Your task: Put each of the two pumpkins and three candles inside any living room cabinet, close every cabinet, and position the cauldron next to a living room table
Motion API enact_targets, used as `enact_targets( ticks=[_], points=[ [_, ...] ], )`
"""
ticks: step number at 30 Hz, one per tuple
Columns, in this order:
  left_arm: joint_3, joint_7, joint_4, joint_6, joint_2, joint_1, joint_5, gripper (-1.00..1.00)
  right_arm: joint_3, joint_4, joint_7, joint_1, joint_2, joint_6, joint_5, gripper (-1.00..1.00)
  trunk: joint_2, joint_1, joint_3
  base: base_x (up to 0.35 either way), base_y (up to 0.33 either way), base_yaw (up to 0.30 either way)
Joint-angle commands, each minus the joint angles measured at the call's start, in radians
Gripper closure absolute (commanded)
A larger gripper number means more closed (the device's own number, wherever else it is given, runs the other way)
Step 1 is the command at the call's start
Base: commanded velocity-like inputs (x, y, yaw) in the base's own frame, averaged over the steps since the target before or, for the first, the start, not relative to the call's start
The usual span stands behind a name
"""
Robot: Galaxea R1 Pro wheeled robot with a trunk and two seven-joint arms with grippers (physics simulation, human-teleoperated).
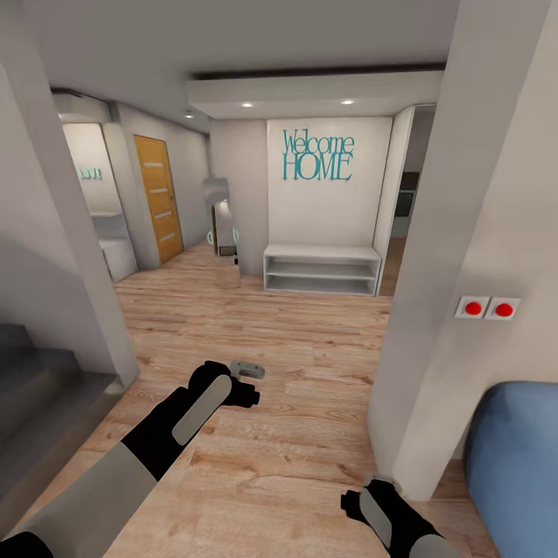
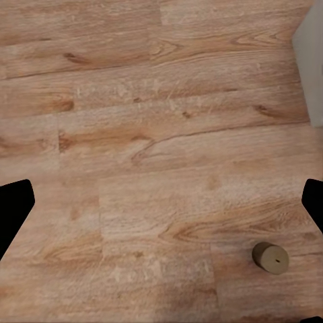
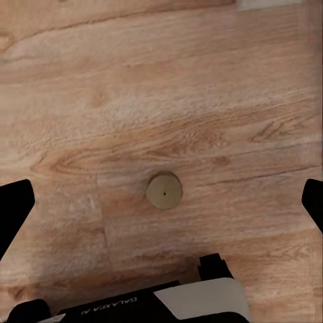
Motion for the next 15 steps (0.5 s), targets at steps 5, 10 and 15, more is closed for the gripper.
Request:
enact_targets(
  ticks=[5,10,15],
  points=[
    [-0.003,0.010,-0.001,0.000,0.000,-0.001,0.010,-1.00,0.007,0.062,-0.020,-0.021,0.008,0.003,-0.008,-1.00,-0.037,0.020,-0.018,0.000,0.000,0.000],
    [-0.003,0.010,-0.001,0.000,0.000,-0.001,0.010,-1.00,0.007,0.091,-0.022,-0.026,0.011,-0.003,-0.007,-1.00,-0.072,0.039,-0.033,0.000,0.000,0.000],
    [-0.004,0.010,-0.001,-0.001,-0.001,-0.001,0.010,-1.00,0.008,0.094,-0.023,-0.028,0.014,-0.005,-0.007,-1.00,-0.107,0.058,-0.049,0.000,0.000,0.000]
  ],
)
